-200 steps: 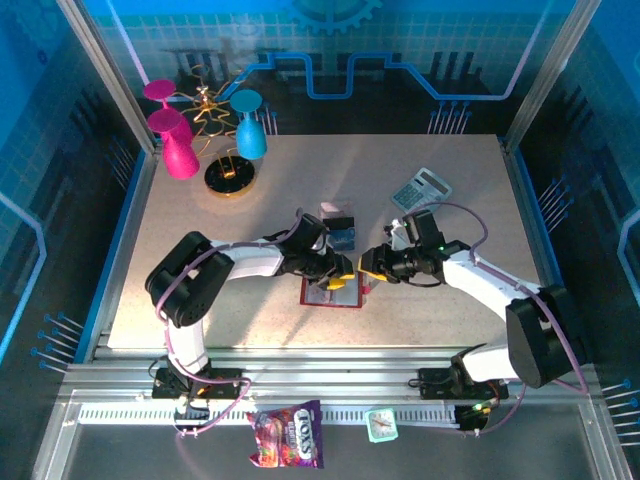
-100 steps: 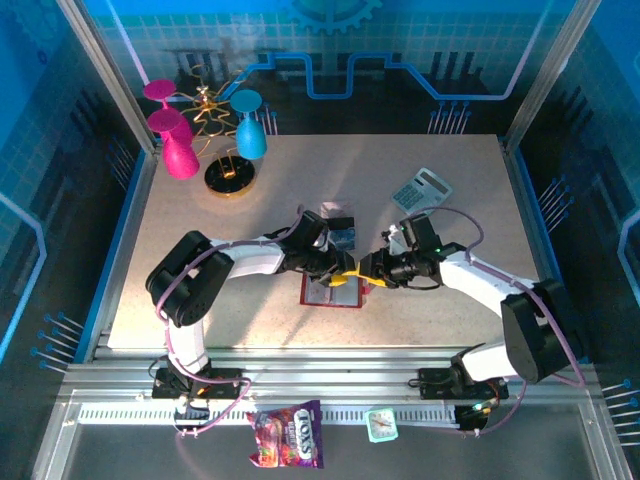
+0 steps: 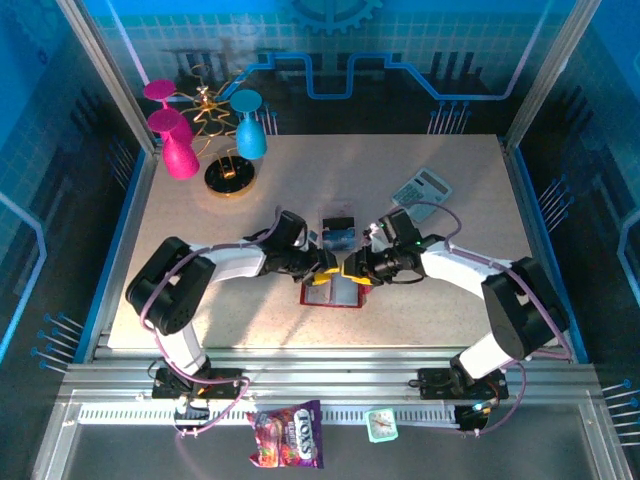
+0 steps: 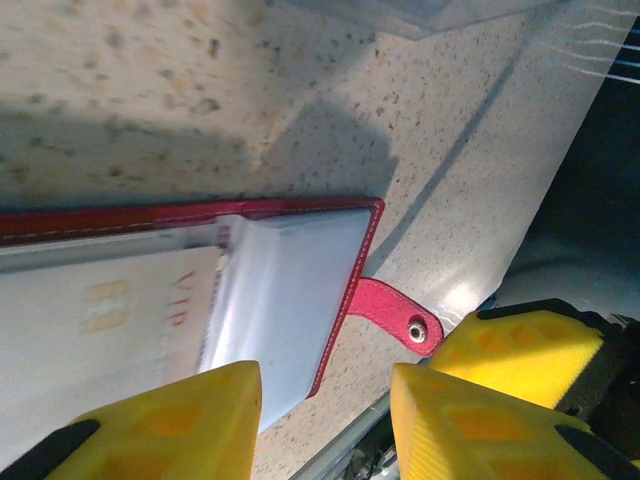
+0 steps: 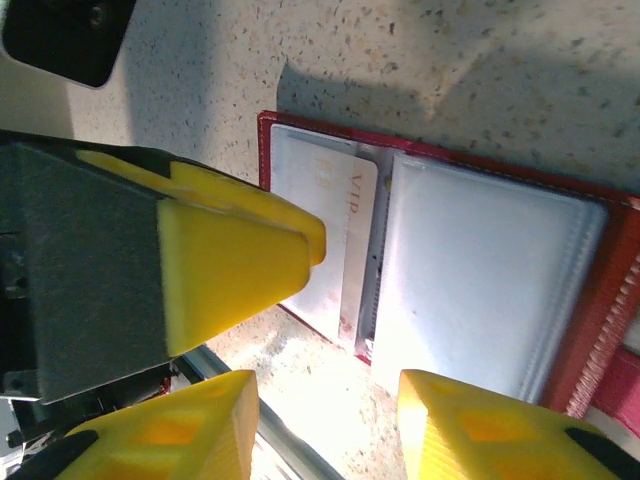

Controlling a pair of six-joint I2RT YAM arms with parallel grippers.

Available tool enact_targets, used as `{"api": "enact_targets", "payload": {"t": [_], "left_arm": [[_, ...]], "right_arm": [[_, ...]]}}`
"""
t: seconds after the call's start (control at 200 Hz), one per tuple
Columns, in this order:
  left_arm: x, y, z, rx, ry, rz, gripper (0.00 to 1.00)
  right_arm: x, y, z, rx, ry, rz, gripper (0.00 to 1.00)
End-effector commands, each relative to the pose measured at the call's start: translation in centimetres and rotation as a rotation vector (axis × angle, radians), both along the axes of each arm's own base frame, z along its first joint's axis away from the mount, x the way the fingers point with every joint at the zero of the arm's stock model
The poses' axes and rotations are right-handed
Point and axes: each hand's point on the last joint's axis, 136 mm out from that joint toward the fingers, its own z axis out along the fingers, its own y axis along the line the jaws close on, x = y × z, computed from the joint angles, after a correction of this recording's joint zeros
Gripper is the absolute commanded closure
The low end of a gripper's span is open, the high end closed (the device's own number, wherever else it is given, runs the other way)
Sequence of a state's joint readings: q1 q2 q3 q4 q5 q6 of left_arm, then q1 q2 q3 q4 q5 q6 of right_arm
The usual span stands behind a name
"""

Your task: Take the credit cards out of the card holder

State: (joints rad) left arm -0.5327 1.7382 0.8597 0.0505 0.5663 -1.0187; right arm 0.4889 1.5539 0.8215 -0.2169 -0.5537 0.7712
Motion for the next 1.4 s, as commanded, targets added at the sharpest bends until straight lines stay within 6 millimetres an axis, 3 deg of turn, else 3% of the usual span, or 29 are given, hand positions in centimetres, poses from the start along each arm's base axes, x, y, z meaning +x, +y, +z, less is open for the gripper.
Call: {"api": "enact_targets", "payload": {"t": [0.0,0.11,0.14,0.365,0.575,0.795,1.396], "left_arm": [[-0.5,1.1,0.5,-0.01,-0.013,0.001,0.6],[-0.7,2.2,0.5,-0.006,-0.011,0.021,0.6],[-0.8,2.4,0.5,-0.003,-0.014,0.023,0.6],[-1.3,3.6,0.3,0.015,-0.013,0.039,0.61],[-1.8,4.0,-0.8,0.031,0.011,0.041,0.73],[-2.6,5.4,-2.4,0.139,0.038,0.037,0.84],[-3.3,6.3,-3.9,0.194,0.064,0.036,0.85]], "right_arm": [[0.1,1.6,0.0,0.007,0.013,0.027,0.58],[-0.4,2.4,-1.2,-0.006,0.037,0.05,0.58],[0.3,3.1,-0.5,0.005,0.018,0.056,0.58],[0.3,4.9,-1.7,0.003,0.047,0.093,0.59],[0.2,5.9,-2.2,0.002,0.057,0.119,0.61],[-0.3,6.3,-3.1,-0.032,0.077,0.137,0.62],[-1.1,5.6,-4.9,-0.164,0.086,0.176,0.62]]}}
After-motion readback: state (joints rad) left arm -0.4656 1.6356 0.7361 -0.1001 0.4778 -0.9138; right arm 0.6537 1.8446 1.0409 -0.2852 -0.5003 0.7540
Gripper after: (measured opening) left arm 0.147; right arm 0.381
